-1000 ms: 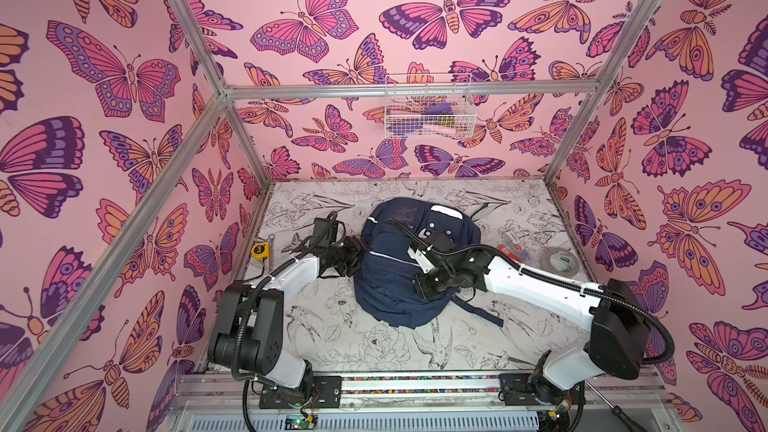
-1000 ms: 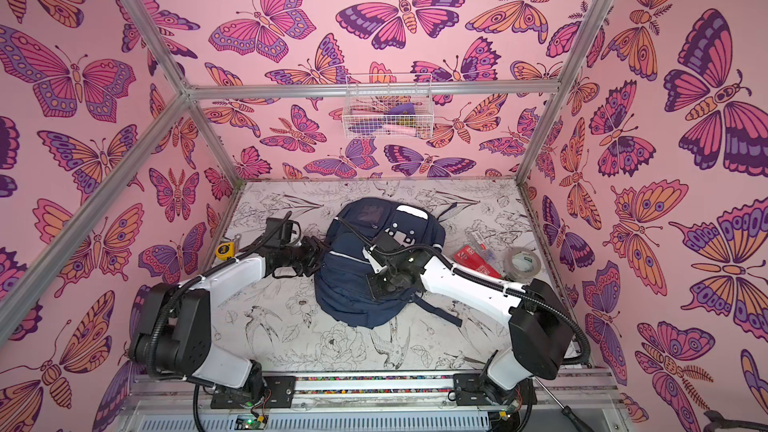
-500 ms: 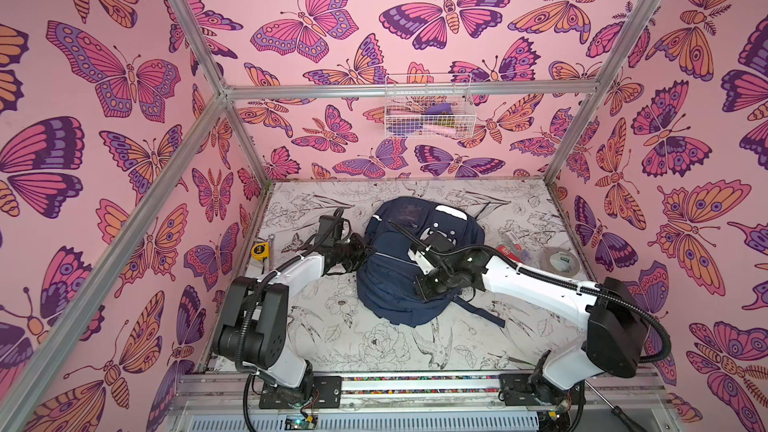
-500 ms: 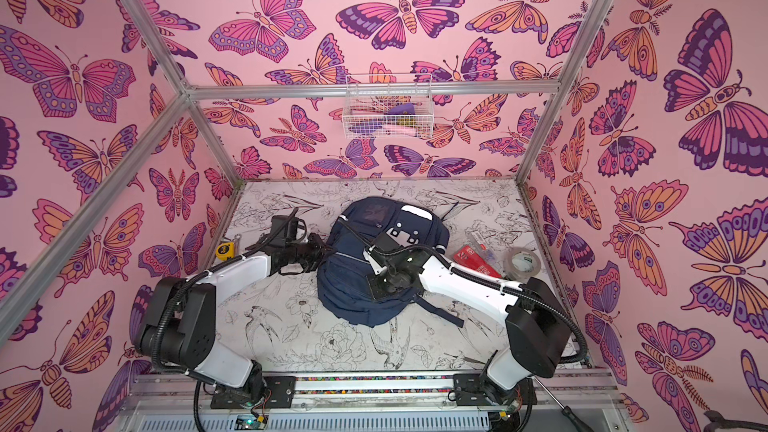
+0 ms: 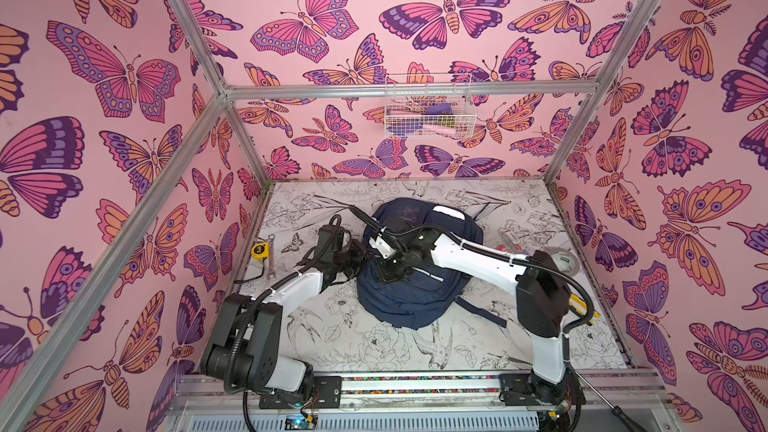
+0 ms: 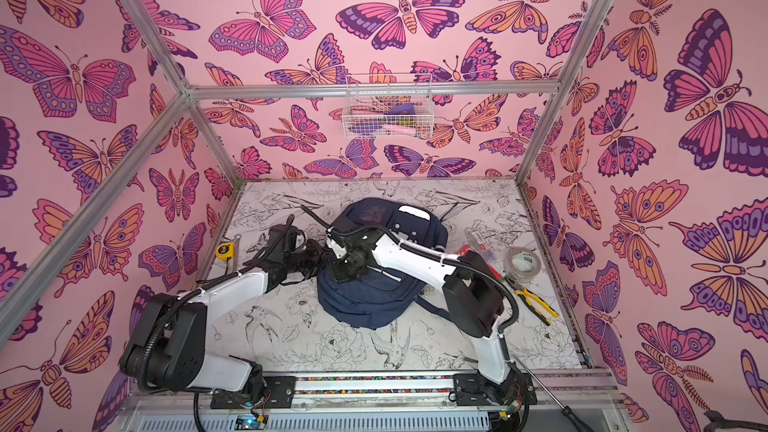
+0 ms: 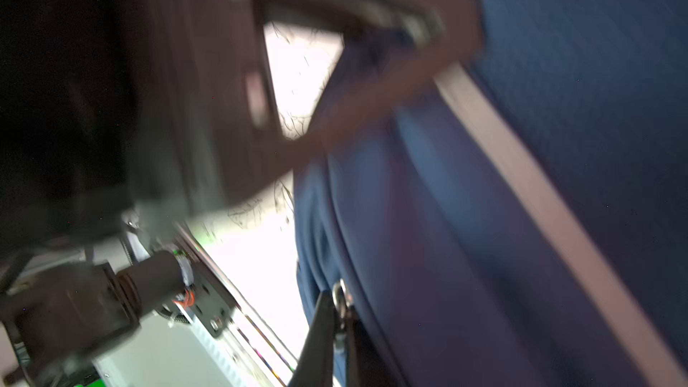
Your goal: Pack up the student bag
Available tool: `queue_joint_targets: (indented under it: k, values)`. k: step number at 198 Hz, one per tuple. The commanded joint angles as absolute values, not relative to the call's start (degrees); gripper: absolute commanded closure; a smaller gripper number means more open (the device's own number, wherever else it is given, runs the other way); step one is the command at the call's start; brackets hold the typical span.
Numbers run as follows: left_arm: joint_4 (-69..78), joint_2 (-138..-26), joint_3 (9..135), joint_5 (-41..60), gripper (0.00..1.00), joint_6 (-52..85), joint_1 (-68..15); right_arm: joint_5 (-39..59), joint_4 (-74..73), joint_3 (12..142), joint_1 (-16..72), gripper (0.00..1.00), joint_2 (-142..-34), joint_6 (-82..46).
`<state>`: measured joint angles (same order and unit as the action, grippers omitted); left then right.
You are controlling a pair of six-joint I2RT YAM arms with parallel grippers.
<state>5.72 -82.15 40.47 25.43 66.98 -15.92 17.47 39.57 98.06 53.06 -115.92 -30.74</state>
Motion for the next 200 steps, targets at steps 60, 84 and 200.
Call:
queue_joint_targets:
  k: [60,84,200]
  values:
    - [7.5,-65.0,25.8,27.7,1.00,69.7,-20.9,20.0,44.9,93.4,43.6,1.00,-107.2,-16.4]
    - [5.9,-60.9,26.1,28.7,0.73,68.2,-22.1,22.1,47.2,90.9,43.6,1.00,-105.4,-11.3]
    - [0.6,-82.1,43.4,35.8,0.50,61.0,-20.1,27.7,39.8,78.5,44.3,1.00,-99.0,-13.5]
